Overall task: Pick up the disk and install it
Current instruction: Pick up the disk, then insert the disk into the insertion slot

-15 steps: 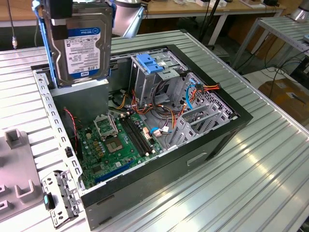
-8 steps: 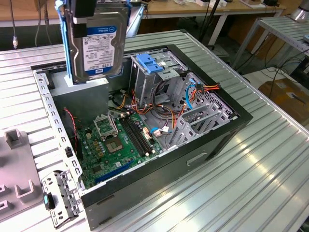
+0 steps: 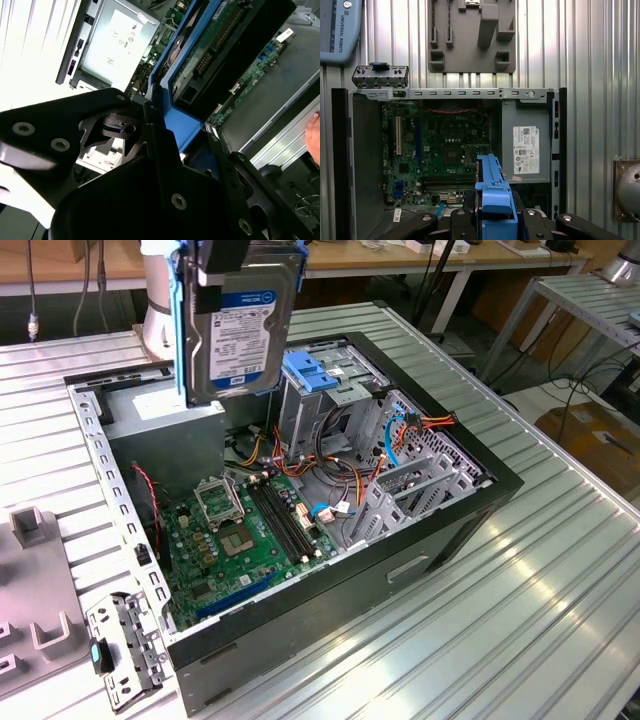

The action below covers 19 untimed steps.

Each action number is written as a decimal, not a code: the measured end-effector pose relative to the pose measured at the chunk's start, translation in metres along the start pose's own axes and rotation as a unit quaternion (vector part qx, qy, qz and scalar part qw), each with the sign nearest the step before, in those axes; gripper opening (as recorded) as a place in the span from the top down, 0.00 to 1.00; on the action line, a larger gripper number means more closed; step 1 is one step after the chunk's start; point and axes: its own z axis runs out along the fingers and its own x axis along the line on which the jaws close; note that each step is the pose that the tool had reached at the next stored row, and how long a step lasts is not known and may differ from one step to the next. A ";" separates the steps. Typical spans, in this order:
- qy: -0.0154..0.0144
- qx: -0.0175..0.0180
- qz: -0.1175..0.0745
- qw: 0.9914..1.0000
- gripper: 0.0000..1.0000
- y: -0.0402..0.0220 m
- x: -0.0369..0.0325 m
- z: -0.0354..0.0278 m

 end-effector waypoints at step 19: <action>0.000 0.000 0.000 1.000 0.63 -0.0263 0.0006 0.0002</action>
